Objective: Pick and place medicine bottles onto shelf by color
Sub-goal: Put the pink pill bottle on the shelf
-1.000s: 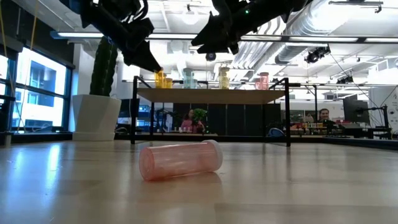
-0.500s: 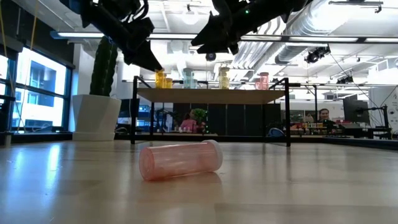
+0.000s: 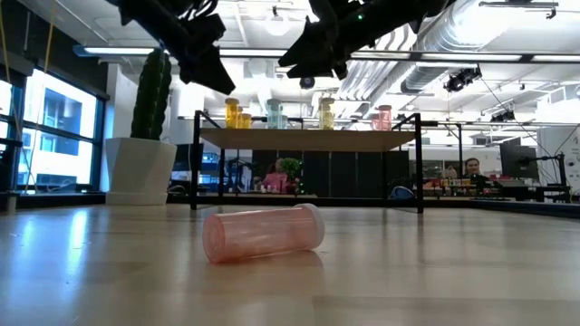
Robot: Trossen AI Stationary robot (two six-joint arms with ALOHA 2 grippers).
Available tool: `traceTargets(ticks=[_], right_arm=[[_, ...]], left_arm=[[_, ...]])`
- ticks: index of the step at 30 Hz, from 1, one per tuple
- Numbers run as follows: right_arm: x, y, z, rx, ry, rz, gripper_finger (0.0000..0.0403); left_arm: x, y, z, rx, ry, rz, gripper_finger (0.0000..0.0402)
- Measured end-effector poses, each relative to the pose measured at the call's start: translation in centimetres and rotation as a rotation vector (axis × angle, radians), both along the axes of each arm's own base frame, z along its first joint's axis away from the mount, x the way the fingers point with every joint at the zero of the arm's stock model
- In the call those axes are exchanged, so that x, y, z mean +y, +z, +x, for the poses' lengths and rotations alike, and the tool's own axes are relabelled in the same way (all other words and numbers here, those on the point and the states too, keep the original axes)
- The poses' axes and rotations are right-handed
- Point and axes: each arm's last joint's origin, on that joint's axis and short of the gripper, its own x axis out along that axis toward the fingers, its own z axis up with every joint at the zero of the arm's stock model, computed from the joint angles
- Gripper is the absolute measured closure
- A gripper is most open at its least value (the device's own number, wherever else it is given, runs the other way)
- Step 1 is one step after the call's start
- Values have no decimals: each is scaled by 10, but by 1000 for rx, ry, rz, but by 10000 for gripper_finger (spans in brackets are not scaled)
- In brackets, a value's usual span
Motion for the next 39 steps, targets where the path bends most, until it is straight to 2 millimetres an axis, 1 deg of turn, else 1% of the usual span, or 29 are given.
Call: traceTargets(ticks=[3,7,10,14,19,25,31,35,39], right_arm=[[0,0,0,0,0,0,187],[0,1,-2,7,0,1,187],[1,7,-7,2,-2,4,187],[2,15,-13,-19,-16,36,187],[7,17,-18,0,-17,68,187],[26,12,-22,74,9,135,187],[47,8,-22,123,53,170,187],[59,6,-23,143,79,186,187],[69,5,-24,161,89,219,187]], left_arm=[[-6,1,3,16,-18,-24,236],[-24,-1,8,41,-69,-76,236],[-44,-4,16,63,-126,-128,236],[-76,-5,29,76,-231,-163,236],[-114,-6,40,81,-313,-173,236],[-153,-6,43,67,-318,-198,236],[-184,-8,43,53,-340,-263,235],[-199,-16,48,68,-312,-324,233],[-211,-33,58,128,-271,-379,230]])
